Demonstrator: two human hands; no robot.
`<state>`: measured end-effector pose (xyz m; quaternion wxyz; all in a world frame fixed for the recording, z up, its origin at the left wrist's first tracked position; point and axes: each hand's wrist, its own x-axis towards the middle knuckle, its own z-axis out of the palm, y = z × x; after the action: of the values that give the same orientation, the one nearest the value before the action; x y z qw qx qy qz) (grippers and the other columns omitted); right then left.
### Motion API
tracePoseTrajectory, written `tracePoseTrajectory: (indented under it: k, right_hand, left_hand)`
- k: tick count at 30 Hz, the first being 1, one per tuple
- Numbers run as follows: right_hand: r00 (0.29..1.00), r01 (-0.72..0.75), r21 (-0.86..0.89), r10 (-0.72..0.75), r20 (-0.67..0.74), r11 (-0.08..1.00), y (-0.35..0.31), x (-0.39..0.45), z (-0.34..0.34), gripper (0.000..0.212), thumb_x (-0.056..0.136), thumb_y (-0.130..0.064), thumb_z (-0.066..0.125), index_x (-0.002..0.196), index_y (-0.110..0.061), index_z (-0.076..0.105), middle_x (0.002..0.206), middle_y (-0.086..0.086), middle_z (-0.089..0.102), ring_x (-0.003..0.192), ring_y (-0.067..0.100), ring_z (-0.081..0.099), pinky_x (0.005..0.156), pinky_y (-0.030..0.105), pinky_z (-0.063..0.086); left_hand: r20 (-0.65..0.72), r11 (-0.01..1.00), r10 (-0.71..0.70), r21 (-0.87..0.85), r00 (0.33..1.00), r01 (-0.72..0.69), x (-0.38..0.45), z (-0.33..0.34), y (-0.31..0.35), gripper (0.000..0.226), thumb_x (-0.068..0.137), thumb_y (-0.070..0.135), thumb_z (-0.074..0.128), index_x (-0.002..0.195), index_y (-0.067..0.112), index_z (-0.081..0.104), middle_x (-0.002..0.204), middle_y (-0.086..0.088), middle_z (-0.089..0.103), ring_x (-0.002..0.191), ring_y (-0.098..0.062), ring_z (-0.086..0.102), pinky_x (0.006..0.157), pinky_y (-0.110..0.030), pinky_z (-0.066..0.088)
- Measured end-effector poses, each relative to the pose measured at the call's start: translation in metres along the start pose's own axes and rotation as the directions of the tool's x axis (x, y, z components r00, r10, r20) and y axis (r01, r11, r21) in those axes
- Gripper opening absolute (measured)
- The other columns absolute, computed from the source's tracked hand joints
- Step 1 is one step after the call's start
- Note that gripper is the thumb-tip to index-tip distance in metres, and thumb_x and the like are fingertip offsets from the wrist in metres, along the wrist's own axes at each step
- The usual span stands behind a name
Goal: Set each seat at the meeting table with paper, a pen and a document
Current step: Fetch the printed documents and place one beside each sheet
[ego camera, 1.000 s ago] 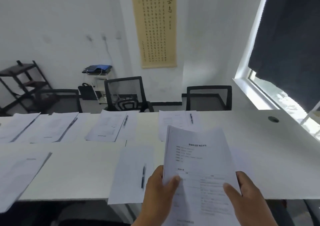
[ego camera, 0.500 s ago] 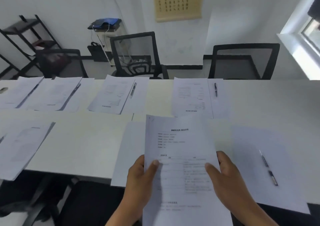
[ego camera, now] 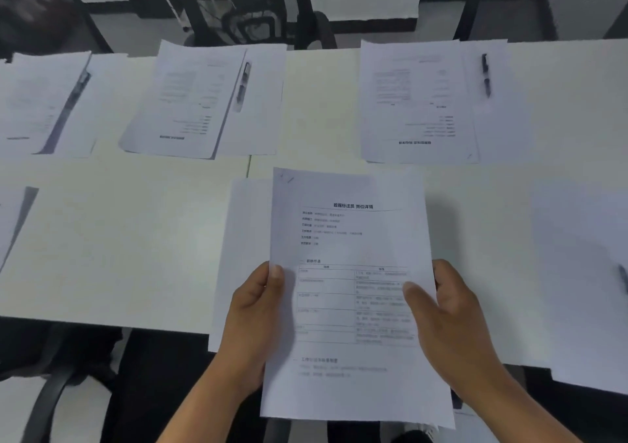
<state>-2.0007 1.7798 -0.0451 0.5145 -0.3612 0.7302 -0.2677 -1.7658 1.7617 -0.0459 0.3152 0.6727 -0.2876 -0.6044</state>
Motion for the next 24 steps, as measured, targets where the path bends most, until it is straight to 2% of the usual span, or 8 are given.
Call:
tracePoseTrajectory:
  k: [3,6,10,14,16,18,21,24]
  right_hand:
    - [1.000,-0.003,0.021,0.003,-0.005,1.000,0.009,0.009,0.007,0.006,0.109,-0.022,0.056,0.108,-0.019,0.061,0.100,-0.017,0.079,0.088,0.012,0.078,0.071,0.040,0.069]
    - [1.000,-0.007,0.034,0.007,-0.004,0.999,0.014,0.015,0.010,0.006,0.109,-0.022,0.056,0.109,-0.020,0.062,0.102,-0.020,0.080,0.091,0.003,0.078,0.066,0.022,0.064]
    - [1.000,-0.012,0.020,0.012,-0.006,1.000,0.016,0.019,0.010,0.008,0.110,-0.023,0.056,0.110,-0.024,0.064,0.102,-0.021,0.080,0.090,0.001,0.078,0.070,0.025,0.064]
    - [1.000,-0.004,0.025,0.003,0.009,1.000,0.015,0.020,0.009,0.008,0.110,-0.023,0.055,0.111,-0.023,0.063,0.102,-0.022,0.080,0.091,0.000,0.078,0.066,0.020,0.062]
    - [1.000,-0.001,0.027,0.001,0.003,1.000,0.014,0.020,0.008,0.008,0.111,-0.021,0.055,0.110,-0.022,0.063,0.100,-0.022,0.080,0.089,0.001,0.078,0.067,0.021,0.063]
    - [1.000,-0.002,0.043,0.003,-0.009,0.999,0.014,0.020,0.008,0.010,0.111,-0.019,0.054,0.110,-0.023,0.063,0.100,-0.018,0.081,0.089,0.004,0.079,0.073,0.028,0.065]
    - [1.000,-0.001,0.074,0.002,-0.012,0.997,0.013,0.019,0.009,0.013,0.111,-0.017,0.053,0.111,-0.023,0.064,0.101,-0.011,0.082,0.091,0.011,0.080,0.084,0.046,0.066]
    - [1.000,0.009,0.071,-0.008,-0.008,0.997,0.009,0.018,0.012,0.012,0.111,-0.018,0.053,0.110,-0.023,0.063,0.100,-0.010,0.083,0.092,0.014,0.079,0.087,0.051,0.065]
  left_hand:
    - [0.003,1.000,-0.021,-0.019,1.000,0.021,0.011,-0.002,-0.004,0.040,0.116,0.034,0.044,0.107,0.010,0.075,0.107,-0.006,0.083,0.095,-0.019,0.082,0.073,-0.022,0.062]
    - [0.008,0.999,-0.037,-0.023,0.999,0.038,0.019,-0.004,-0.007,0.040,0.116,0.035,0.044,0.113,0.008,0.073,0.114,-0.009,0.082,0.108,-0.029,0.080,0.085,-0.034,0.064]
    - [0.008,0.996,-0.059,-0.064,0.998,0.059,0.022,-0.003,-0.009,0.039,0.116,0.032,0.044,0.108,0.010,0.075,0.109,-0.004,0.083,0.100,-0.019,0.081,0.076,-0.023,0.062]
    - [0.004,0.989,-0.068,-0.130,0.998,0.068,0.022,-0.002,-0.008,0.038,0.115,0.034,0.045,0.120,0.017,0.079,0.120,-0.006,0.082,0.111,-0.025,0.080,0.091,-0.038,0.062]
    - [0.006,0.990,-0.061,-0.124,0.998,0.061,0.022,-0.003,-0.005,0.039,0.114,0.034,0.045,0.121,0.015,0.078,0.117,-0.004,0.083,0.107,-0.022,0.081,0.081,-0.030,0.065]
    - [0.007,0.990,-0.056,-0.132,0.998,0.057,0.022,-0.006,-0.001,0.039,0.114,0.033,0.045,0.119,0.011,0.077,0.114,-0.004,0.084,0.099,-0.019,0.082,0.071,-0.021,0.064]
    - [-0.009,0.991,-0.049,-0.128,0.999,0.047,0.022,-0.011,0.004,0.038,0.114,0.032,0.046,0.118,0.011,0.078,0.113,-0.002,0.084,0.096,-0.014,0.082,0.070,-0.016,0.061]
    - [-0.037,0.992,-0.036,-0.124,0.999,0.031,0.021,-0.017,0.009,0.035,0.113,0.034,0.049,0.114,0.019,0.080,0.109,0.005,0.085,0.094,-0.006,0.081,0.068,-0.012,0.060]
